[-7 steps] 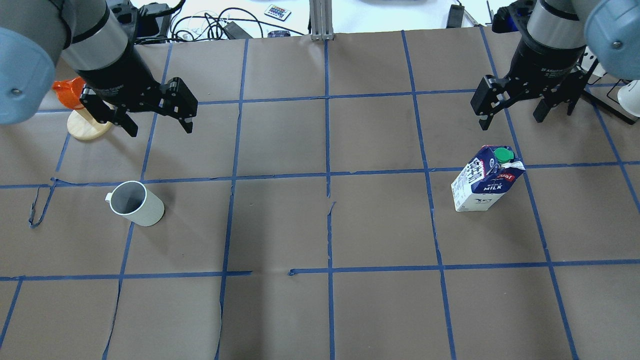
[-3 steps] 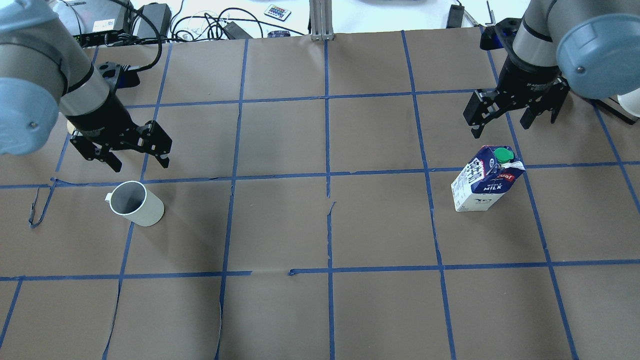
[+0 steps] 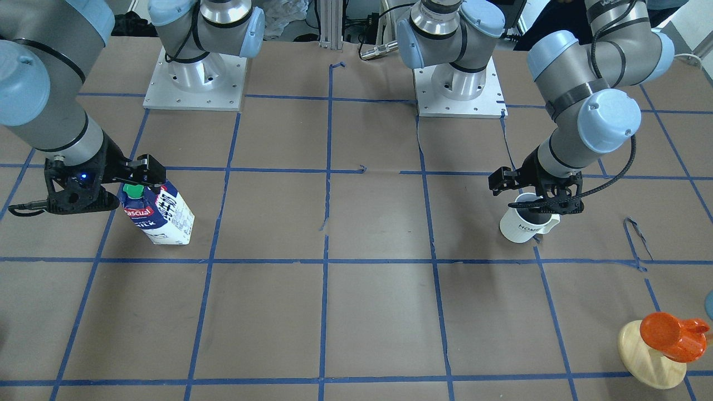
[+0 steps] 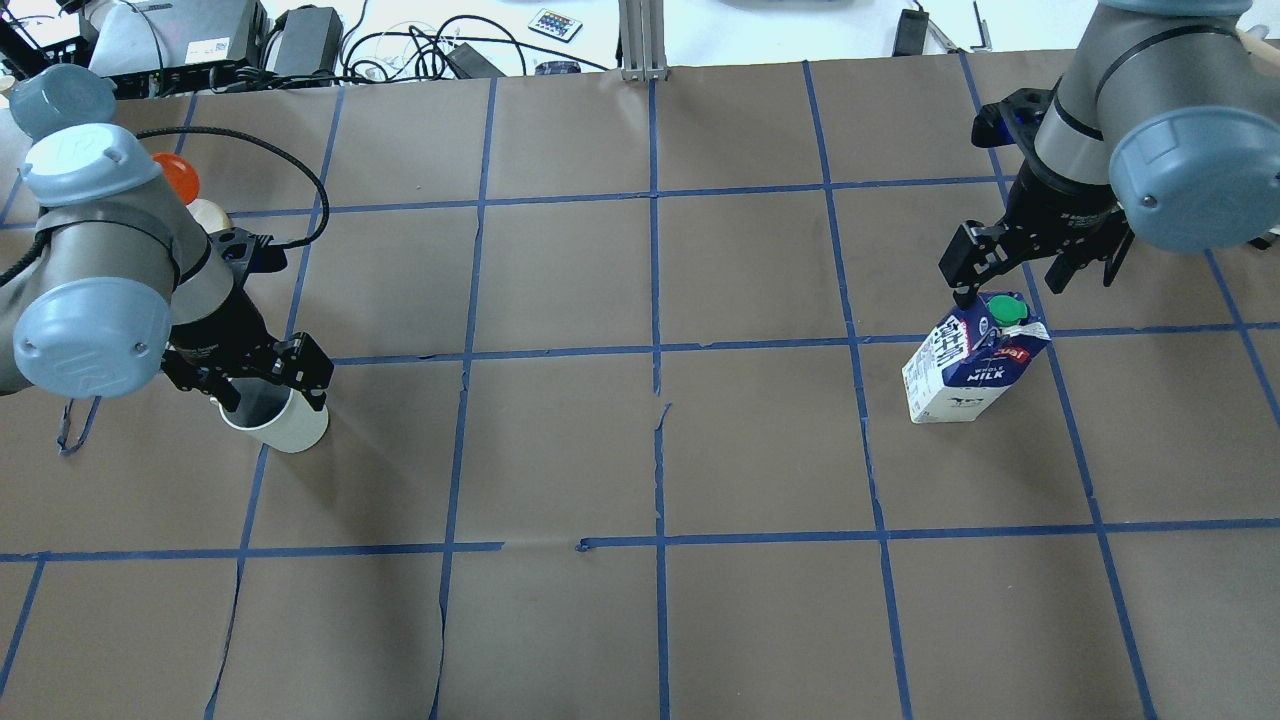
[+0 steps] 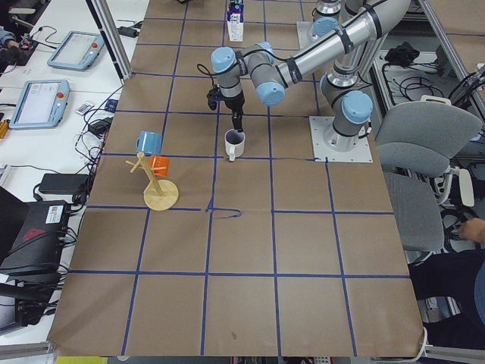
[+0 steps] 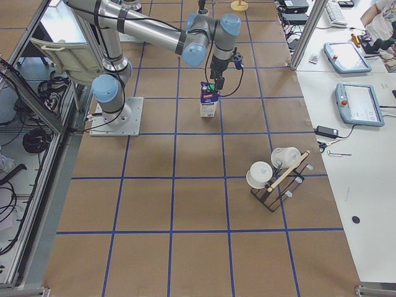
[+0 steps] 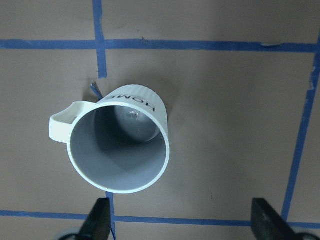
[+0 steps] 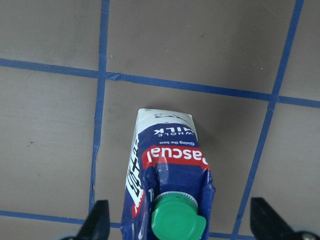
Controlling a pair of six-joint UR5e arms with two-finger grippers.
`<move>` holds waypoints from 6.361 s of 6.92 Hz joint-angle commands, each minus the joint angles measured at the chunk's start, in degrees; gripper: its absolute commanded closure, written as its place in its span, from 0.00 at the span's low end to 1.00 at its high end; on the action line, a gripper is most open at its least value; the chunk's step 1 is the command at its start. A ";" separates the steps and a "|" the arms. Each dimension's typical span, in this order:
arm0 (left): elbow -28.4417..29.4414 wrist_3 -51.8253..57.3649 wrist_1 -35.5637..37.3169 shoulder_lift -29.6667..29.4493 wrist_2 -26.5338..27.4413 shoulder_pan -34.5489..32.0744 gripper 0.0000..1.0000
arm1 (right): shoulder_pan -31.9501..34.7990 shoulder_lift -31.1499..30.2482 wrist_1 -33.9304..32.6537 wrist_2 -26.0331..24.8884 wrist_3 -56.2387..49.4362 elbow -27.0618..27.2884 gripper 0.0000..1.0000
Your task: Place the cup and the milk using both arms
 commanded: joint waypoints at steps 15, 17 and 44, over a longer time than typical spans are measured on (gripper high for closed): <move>14.25 -37.87 -1.13 -6.37 -3.72 -30.28 1.00 | 0.77 1.23 2.36 1.80 3.40 -6.76 0.84; 14.26 -50.77 -0.26 -7.78 -7.22 -36.80 1.00 | 3.58 1.76 2.28 3.04 7.10 -7.47 0.84; 23.75 -15.34 -18.27 5.75 -11.03 -17.59 0.00 | 24.33 4.84 1.48 9.72 31.20 -2.64 0.35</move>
